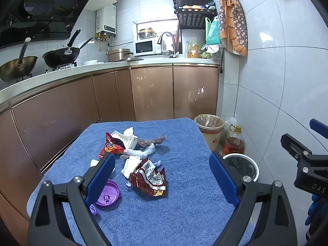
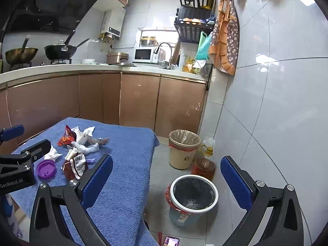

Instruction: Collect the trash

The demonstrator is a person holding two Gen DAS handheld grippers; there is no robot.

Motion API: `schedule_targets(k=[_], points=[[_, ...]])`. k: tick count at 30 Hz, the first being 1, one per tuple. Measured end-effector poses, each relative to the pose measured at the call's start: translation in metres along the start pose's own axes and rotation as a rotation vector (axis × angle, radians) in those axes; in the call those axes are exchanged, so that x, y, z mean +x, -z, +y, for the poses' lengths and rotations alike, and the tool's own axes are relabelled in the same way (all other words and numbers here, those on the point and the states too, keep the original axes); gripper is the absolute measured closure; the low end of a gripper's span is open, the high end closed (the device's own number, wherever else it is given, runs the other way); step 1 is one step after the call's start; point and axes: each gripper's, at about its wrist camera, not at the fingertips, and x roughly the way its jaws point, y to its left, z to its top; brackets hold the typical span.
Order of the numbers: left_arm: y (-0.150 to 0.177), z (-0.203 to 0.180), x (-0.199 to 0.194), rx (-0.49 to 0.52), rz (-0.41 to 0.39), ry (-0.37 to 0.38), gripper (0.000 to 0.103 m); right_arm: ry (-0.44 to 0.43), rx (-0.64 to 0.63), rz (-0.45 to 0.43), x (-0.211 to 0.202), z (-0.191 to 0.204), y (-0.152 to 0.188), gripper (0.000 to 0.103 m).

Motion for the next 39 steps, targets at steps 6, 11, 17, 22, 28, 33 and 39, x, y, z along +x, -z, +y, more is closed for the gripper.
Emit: schedule_targets(k=[6,11,17,22,28,33,39], points=[[0.000,0.004,0.015,-0.014,0.003,0.027,0.010,0.012,-0.013,0.028,0.015,0.003,0.000,0.000],[0.002,0.006,0.025,-0.013,0.000,0.054,0.010,0.020,-0.023,0.052,0.027,0.005,0.000,0.000],[0.004,0.014,0.037,-0.030,0.017,0.054,0.010,0.012,-0.040,0.074,0.040,0.011,-0.001,0.000],[0.006,0.029,0.047,-0.051,0.036,0.038,0.010,-0.002,-0.062,0.092,0.051,0.022,-0.001,0.000],[0.010,0.050,0.058,-0.078,0.052,0.016,0.010,-0.018,-0.093,0.110,0.062,0.040,-0.003,0.000],[0.015,0.064,0.064,-0.091,0.063,-0.002,0.010,-0.037,-0.113,0.126,0.072,0.052,-0.004,0.000],[0.021,0.083,0.072,-0.110,0.080,-0.032,0.010,-0.064,-0.135,0.147,0.083,0.065,-0.003,0.000]])
